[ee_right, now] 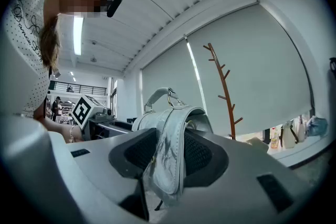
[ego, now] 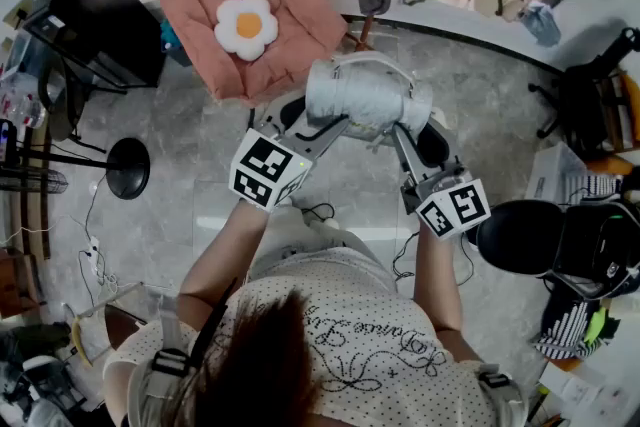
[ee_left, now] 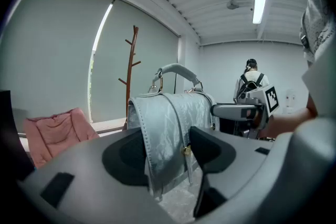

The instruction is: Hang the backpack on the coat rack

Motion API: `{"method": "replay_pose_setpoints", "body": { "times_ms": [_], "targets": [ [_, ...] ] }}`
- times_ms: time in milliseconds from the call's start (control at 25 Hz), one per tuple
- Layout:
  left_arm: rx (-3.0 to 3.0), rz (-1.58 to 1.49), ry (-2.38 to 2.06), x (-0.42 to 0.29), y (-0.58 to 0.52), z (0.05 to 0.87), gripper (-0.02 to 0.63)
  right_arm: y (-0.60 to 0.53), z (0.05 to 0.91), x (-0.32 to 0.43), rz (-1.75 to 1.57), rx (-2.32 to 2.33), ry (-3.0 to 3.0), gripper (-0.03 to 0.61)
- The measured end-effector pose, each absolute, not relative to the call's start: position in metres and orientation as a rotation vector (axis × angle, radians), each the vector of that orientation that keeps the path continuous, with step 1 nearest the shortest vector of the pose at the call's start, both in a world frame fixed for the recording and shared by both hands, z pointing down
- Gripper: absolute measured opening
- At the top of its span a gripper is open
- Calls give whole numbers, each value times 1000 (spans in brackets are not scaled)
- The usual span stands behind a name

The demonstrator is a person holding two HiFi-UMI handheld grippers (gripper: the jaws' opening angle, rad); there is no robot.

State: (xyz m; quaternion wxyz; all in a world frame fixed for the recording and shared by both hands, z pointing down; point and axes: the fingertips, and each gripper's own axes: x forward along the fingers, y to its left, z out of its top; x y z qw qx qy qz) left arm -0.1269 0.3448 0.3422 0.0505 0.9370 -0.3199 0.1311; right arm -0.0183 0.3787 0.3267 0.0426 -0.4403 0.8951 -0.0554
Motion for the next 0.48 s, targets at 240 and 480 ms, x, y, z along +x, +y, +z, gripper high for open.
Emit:
{"method": "replay_pose_setpoints", "body": {
  "times_ms": [240, 480],
  "targets": [
    [2865, 407, -989, -97, 356, 337, 242, 388, 324, 12, -181, -1333, 2730, 161],
    [2863, 402, -1014, -90, 366, 329, 242, 396, 318, 21, -190, -1299, 2721, 164]
  ]
}}
